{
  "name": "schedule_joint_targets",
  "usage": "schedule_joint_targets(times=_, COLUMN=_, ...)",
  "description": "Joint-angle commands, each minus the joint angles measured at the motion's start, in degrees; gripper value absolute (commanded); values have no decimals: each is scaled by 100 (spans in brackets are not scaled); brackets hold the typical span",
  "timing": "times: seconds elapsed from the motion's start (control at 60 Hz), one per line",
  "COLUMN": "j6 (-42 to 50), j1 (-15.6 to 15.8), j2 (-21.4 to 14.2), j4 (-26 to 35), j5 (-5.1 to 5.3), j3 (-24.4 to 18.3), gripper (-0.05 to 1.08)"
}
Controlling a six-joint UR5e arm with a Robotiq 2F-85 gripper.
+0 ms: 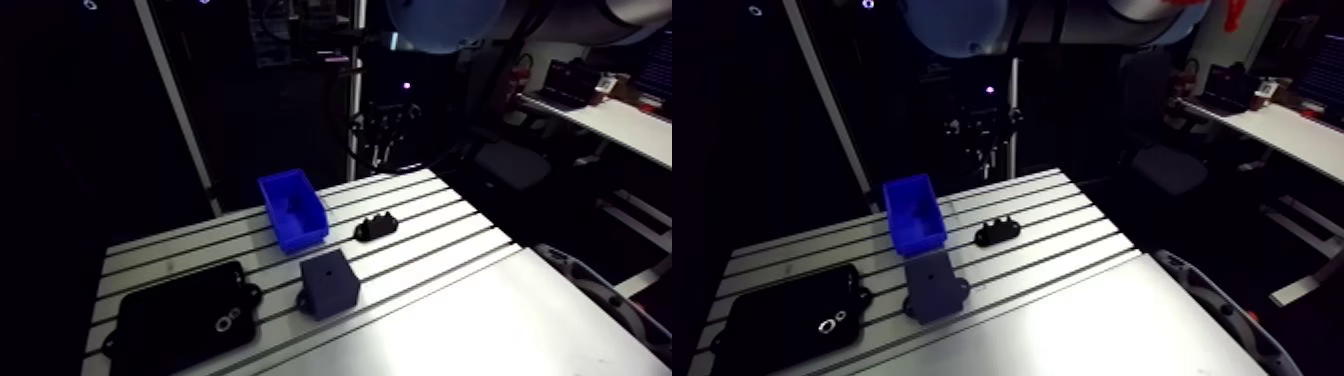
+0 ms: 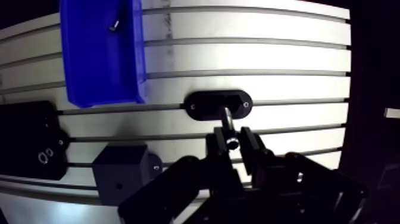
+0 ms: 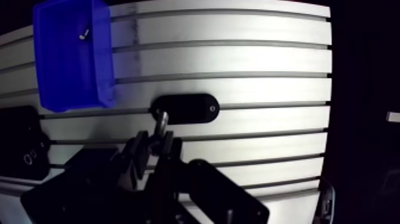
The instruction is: Pick up the M10 bolt and insert it into the hole until fully seated.
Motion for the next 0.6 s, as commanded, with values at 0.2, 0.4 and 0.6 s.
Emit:
schedule_joint_targets(times=0.2, j6=253, j1=28, j2=-205, j4=1118, j5=-11, j3=-511, gripper=105)
schedule_joint_targets(times=0.4, j6=269, j1=139, j2=-258, j4=1382, j5=-28, j3=-604, gripper=107)
schedule_joint_targets(times=0.6, j6=572, j1=450, j2=-285, j4=2007, j5=-20, j3=-851, gripper=108)
